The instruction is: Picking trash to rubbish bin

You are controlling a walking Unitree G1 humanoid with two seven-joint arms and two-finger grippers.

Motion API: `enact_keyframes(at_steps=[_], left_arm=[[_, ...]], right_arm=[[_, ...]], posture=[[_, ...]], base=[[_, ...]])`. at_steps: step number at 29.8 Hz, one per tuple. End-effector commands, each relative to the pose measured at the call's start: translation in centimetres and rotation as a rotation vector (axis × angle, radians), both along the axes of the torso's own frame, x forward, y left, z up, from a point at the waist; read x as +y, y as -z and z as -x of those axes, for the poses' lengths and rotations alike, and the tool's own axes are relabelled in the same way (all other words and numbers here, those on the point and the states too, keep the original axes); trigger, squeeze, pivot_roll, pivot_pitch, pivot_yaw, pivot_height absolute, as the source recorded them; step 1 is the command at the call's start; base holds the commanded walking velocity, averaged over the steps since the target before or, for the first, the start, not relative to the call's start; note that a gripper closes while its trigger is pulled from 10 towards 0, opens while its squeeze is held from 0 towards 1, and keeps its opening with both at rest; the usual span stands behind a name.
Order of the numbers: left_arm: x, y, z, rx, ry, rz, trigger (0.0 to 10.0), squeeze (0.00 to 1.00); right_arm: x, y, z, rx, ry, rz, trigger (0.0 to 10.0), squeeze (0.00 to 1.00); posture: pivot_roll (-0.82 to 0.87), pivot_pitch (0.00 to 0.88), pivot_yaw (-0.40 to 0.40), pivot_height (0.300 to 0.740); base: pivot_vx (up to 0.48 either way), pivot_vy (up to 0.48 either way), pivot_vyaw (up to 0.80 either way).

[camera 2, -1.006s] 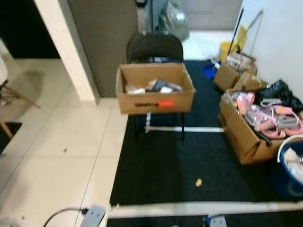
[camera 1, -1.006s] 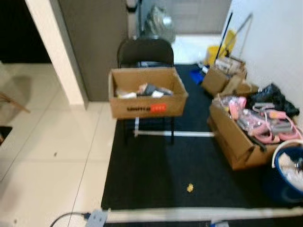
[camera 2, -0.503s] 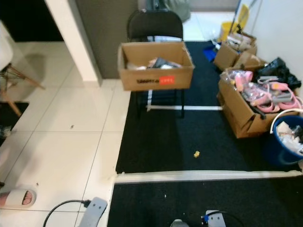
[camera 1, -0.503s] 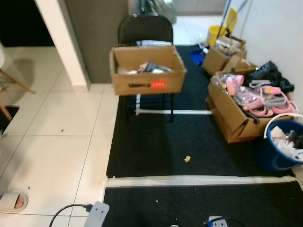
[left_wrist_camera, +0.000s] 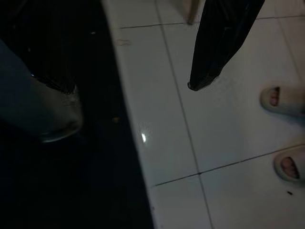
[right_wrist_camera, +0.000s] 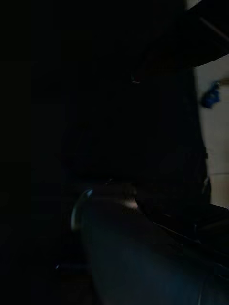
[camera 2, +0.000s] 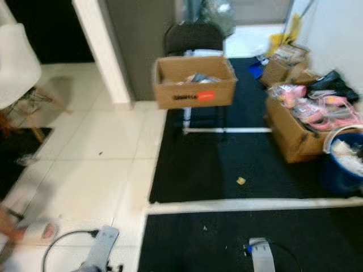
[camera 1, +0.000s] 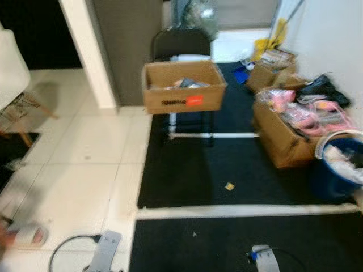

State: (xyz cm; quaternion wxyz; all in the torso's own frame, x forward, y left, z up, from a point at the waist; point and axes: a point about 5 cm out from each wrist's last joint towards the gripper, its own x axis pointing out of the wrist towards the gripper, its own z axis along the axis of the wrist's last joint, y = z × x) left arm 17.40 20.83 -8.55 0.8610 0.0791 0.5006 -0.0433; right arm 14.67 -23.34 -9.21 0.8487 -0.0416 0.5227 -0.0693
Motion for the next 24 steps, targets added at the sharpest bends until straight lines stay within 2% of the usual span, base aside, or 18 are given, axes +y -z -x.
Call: enact_keyframes(at_steps=[1, 4, 5, 10, 16, 20, 24], left_arm=[[0.4, 0.5, 1.3, 0.039, -0.031, -0.001, 10.0, 0.00], [1.1, 1.3, 3.7, 0.092, -0.097, -0.004, 10.0, 0.00], [1.2, 1.4, 4.1, 0.102, -0.107, -0.005, 10.0, 0.00], [1.6, 1.6, 4.9, 0.125, -0.118, -0.011, 10.0, 0.00], [2.1, 1.2, 4.2, 0.087, -0.157, -0.013, 10.0, 0.00], [2.1, 1.1, 3.7, 0.076, -0.145, -0.013, 10.0, 0.00], [1.9, 0.6, 2.3, 0.050, -0.137, -0.013, 10.0, 0.00]], right_arm=[[-0.3, 0.0, 0.3, 0.011, 0.024, 0.009, 10.0, 0.00], [-0.9, 0.2, 1.1, 0.047, 0.019, 0.039, 10.0, 0.00], [-1.0, 0.2, 1.2, 0.051, 0.020, 0.043, 10.0, 0.00], [-1.3, -0.1, 0.7, 0.020, 0.084, 0.037, 10.0, 0.00], [-0.8, 0.1, 0.8, 0.037, 0.069, 0.035, 10.0, 0.00], [-0.5, 0.2, 0.7, 0.033, 0.074, 0.027, 10.0, 0.00], [-0.1, 0.3, 0.6, 0.036, 0.073, 0.017, 10.0, 0.00]], posture=[[-0.02, 0.069, 0.059, 0.740], [-0.02, 0.063, 0.062, 0.740], [-0.02, 0.060, 0.065, 0.740], [-0.03, 0.056, 0.070, 0.740], [-0.02, 0.053, 0.064, 0.740], [-0.02, 0.044, 0.072, 0.740], [-0.04, 0.041, 0.070, 0.740]], base=[[0.000, 0.000, 0.00], [0.000, 0.000, -0.66], [0.000, 0.000, -0.79], [0.000, 0.000, -0.79], [0.000, 0.000, -0.79], [0.000, 0.000, -0.79], [0.000, 0.000, -0.79]])
